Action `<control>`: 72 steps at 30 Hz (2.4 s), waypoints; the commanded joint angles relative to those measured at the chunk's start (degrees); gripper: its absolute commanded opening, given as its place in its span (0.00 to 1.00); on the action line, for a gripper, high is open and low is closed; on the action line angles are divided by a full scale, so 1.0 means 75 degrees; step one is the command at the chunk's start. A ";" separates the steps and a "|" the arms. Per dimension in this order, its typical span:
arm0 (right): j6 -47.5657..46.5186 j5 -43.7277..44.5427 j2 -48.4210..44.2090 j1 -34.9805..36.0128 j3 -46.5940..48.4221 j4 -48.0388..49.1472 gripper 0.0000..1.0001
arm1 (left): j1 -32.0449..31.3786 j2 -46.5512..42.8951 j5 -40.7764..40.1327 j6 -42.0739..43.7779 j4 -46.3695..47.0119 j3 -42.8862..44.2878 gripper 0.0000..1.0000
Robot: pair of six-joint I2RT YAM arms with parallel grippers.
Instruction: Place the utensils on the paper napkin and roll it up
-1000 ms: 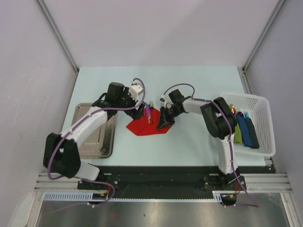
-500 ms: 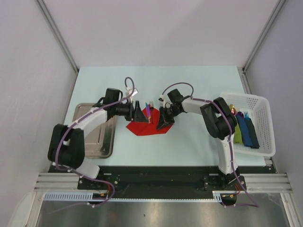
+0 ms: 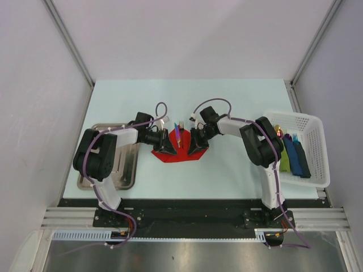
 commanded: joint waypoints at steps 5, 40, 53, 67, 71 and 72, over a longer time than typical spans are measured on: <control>-0.0352 0.0922 -0.0017 0.0023 0.0216 0.0002 0.10 | -0.0015 0.0443 -0.0692 0.0171 -0.0159 0.0558 0.11; -0.0669 -0.0836 -0.1049 0.0128 -0.0288 0.0131 0.19 | -0.0074 0.1111 -0.1595 0.0405 -0.0793 0.0840 0.00; -0.0727 -0.0498 -0.0334 0.0292 -0.0112 0.0142 0.18 | -0.0086 0.1134 -0.1572 0.0429 -0.0805 0.0886 0.00; -0.0587 0.0523 0.0288 0.0304 0.0029 -0.0185 0.15 | -0.0027 0.0749 -0.0987 0.0569 -0.0466 0.0793 0.00; -0.0575 0.0512 0.0358 0.0269 0.0076 -0.0232 0.15 | -0.0039 0.0315 -0.0225 0.0534 0.0143 0.0617 0.06; -0.0587 0.0488 0.0381 0.0269 0.0099 -0.0233 0.15 | -0.0050 0.0303 -0.0131 0.0534 0.0156 0.0628 0.06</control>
